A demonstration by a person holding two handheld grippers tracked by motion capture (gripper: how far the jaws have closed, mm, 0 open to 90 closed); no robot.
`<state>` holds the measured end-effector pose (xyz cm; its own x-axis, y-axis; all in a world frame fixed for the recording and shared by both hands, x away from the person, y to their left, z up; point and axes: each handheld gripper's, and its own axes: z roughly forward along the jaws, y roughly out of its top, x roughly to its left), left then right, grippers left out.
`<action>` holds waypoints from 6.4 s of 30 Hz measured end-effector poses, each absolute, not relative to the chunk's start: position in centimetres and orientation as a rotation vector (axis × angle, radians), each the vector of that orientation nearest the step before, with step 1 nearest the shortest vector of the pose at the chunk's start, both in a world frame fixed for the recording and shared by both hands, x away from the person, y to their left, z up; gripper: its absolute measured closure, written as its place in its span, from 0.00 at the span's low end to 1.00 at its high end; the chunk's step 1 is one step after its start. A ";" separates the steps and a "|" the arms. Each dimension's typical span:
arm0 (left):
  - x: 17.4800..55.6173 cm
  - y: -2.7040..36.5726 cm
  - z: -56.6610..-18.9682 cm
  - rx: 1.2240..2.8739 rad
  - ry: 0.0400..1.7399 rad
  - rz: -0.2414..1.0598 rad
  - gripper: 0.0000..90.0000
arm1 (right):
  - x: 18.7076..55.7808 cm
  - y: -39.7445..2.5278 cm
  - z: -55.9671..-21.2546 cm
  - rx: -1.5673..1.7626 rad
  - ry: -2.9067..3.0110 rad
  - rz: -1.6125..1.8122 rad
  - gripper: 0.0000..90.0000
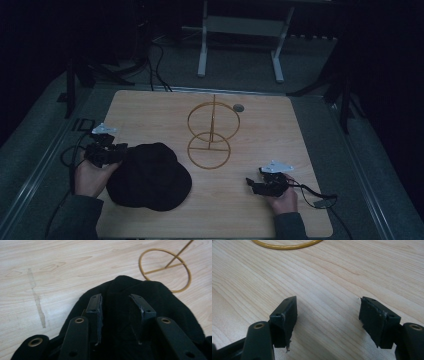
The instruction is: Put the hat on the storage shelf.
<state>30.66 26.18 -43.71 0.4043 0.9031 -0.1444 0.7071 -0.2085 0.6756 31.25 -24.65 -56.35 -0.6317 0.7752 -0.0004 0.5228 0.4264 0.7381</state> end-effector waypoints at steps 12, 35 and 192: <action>30.2 24.1 -42.9 2.035 1.338 0.346 0.66 | 31.2 -24.6 -56.3 1.116 2.343 1.034 0.34; 29.7 21.0 -42.6 2.142 1.285 0.289 0.63 | 31.2 -24.7 -56.4 1.114 2.344 1.033 0.34; 38.0 20.5 -38.9 2.384 1.354 0.238 0.87 | 31.3 -24.6 -56.3 1.112 2.346 1.033 0.34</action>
<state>38.04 20.46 -38.92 0.5198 0.8532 -0.0425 0.7873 -0.4592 0.4114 31.25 -24.65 -56.35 -0.6329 0.7742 -0.0001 0.5227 0.4274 0.7376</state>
